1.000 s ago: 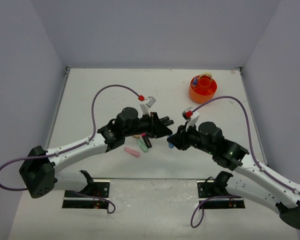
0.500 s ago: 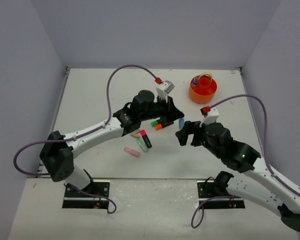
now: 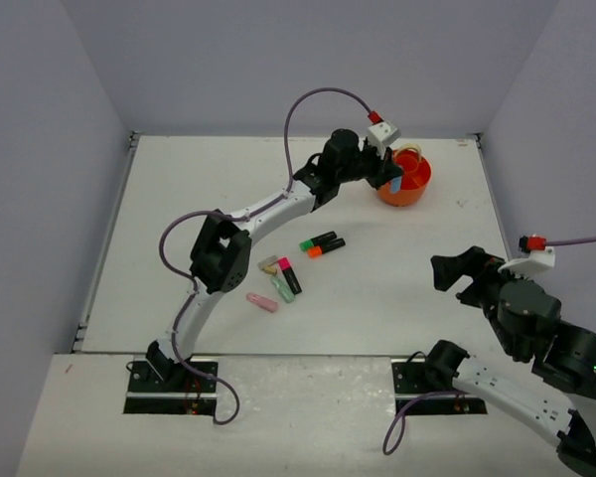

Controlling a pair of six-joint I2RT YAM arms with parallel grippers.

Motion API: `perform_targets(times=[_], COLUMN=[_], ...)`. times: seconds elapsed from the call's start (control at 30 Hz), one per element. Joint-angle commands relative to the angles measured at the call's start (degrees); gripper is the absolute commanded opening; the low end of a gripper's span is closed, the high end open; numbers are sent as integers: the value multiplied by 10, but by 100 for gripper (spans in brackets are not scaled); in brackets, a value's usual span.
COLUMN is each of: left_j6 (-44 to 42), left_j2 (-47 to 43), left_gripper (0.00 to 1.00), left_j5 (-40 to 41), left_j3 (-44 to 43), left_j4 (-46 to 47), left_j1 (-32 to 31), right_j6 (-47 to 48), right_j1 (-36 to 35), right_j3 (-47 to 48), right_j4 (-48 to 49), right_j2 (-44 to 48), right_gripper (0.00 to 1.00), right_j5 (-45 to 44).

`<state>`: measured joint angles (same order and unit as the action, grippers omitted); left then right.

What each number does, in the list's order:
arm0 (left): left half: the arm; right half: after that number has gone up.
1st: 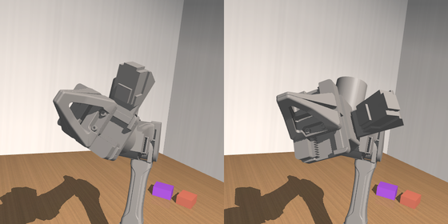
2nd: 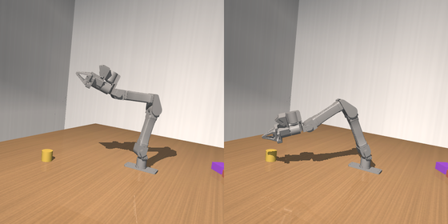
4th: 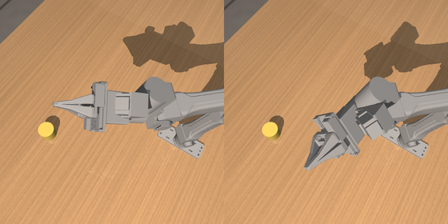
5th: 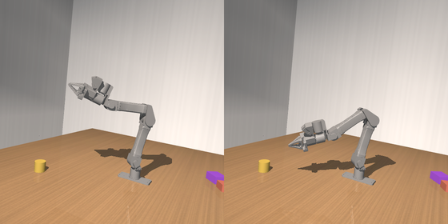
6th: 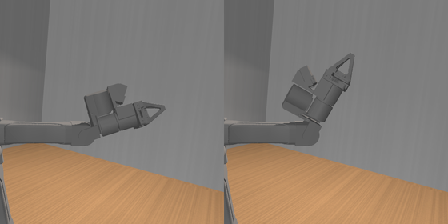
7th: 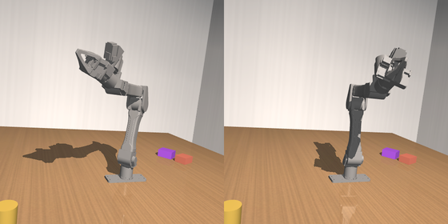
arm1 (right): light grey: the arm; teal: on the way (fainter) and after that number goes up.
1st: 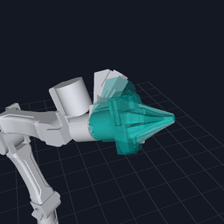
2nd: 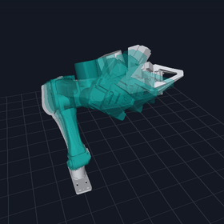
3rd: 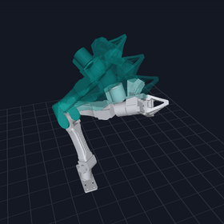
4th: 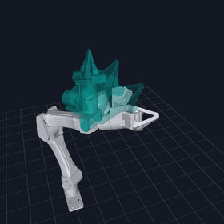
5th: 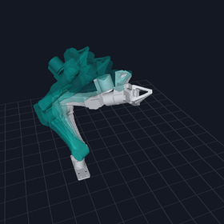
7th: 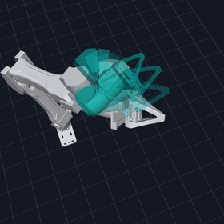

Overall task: Sort the stationery into containers
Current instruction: Place the stationery in the storage box.

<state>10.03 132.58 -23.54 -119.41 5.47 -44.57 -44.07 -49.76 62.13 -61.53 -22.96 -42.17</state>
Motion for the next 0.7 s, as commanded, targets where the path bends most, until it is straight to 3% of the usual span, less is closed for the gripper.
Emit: perform_targets(times=[0.0,0.23,0.67], left_j6=[-42,-27,-29], left_j2=[30,75,148], left_gripper=[0,0,0], left_j5=[28,75,93], left_j3=[-46,-64,-88], left_j4=[89,199,249], left_j1=[8,10,11], right_j6=[-11,6,22], right_j1=[1,1,0], right_j3=[1,-9,-6], right_j4=[-26,-29,-28], right_j2=[-5,17,61], right_gripper=[99,99,99], right_j5=[11,33,58])
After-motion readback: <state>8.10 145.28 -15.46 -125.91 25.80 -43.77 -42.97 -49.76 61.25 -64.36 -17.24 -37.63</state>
